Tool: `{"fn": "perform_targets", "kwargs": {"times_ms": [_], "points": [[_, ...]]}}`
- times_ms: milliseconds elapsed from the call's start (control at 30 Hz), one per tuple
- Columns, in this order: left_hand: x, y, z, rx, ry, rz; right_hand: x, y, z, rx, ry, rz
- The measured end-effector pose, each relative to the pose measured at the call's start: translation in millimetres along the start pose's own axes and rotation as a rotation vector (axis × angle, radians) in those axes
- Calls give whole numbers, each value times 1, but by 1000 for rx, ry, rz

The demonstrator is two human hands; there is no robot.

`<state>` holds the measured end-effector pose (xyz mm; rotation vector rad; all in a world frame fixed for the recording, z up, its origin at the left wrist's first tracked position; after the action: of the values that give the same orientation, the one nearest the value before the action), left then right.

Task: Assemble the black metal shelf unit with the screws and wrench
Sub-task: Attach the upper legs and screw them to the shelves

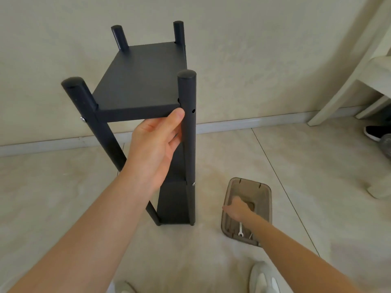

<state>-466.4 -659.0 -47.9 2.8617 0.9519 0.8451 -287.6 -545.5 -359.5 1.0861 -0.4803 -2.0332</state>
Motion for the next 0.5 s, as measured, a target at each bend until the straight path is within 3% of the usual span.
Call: {"fn": "perform_targets", "kwargs": {"times_ms": [67, 200, 500], "points": [[1, 0, 0, 7, 6, 4, 29, -6, -25, 80, -33, -12], [3, -1, 3, 9, -21, 20, 51, -24, -52, 62, 44, -96], [9, -2, 3, 31, -54, 34, 84, -37, -30, -108, 256, 156]]}}
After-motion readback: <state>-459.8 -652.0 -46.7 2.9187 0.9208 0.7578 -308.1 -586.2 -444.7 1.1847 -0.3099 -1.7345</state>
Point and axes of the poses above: each hand's wrist, its own y-axis away from the middle knuckle, its own x-axis out of the palm, z = x × y, the point moved 9 cm from there along -y, towards the middle knuckle, and after that the axes turned 8 degrees about -x, right-handed, at the moved point
